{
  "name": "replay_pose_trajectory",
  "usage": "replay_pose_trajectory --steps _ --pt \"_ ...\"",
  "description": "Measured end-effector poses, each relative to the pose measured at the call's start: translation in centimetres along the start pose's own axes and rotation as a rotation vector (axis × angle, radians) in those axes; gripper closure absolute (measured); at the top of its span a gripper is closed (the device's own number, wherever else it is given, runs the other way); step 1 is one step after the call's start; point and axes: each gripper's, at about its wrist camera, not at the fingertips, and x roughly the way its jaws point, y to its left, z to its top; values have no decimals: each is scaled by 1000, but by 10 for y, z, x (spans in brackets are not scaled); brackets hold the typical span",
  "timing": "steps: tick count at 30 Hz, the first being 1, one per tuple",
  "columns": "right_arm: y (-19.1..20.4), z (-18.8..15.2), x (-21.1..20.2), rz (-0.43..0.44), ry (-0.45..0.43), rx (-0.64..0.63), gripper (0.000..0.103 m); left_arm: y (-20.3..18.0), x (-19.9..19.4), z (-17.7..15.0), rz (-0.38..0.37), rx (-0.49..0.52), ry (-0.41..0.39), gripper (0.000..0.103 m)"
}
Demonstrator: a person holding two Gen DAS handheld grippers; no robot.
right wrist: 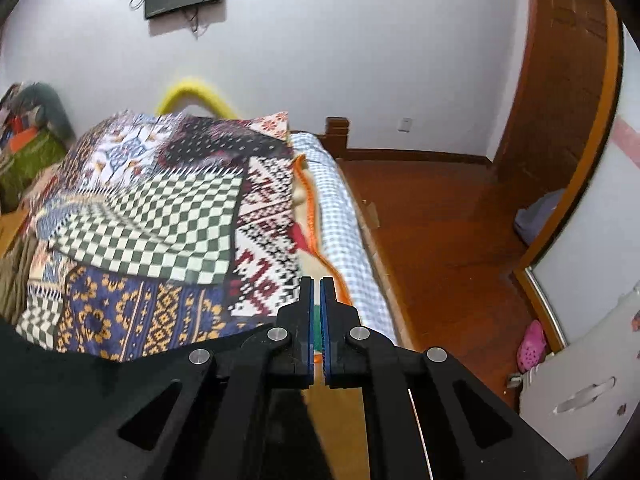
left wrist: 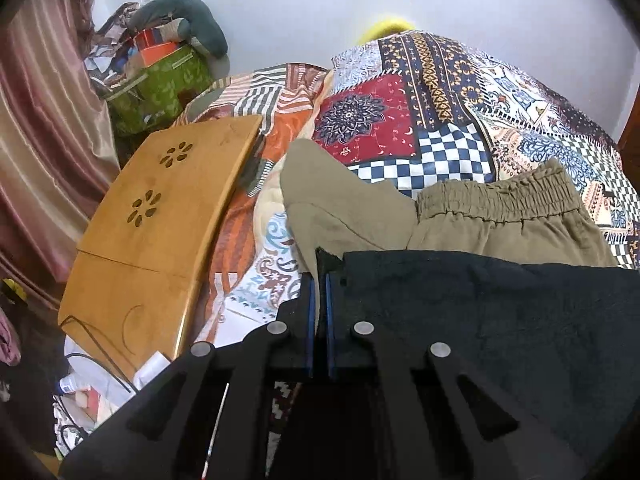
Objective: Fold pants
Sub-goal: 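Close the left gripper on the waistband while the right gripper grasps the other waistband end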
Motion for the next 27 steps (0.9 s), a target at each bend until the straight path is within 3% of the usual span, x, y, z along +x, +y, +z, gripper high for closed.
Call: replay_pose_trajectory --steps 6,8,10,12,13,17,22,27 --pt "15 -12 10 52 54 -35 100 15 -2 -6 -26 -30 25 97" --pt "18 -17 15 69 78 -40 98 13 -6 -6 -59 -25 19 88" --pt "22 -20 23 85 108 -35 93 6 -7 -4 -80 -11 17 63" --pt "25 -23 29 98 125 -31 87 -3 -3 -3 -79 14 19 49" --pt "26 -25 30 99 130 -33 81 -7 1 -3 -72 21 26 47" --pt "27 -27 34 91 143 -53 62 -16 30 -3 -82 12 98 47" --pt "19 -27 38 78 161 -54 61 -25 49 -9 -79 11 116 48" --pt "19 -32 47 106 194 -44 61 -40 52 -9 -26 69 132 68"
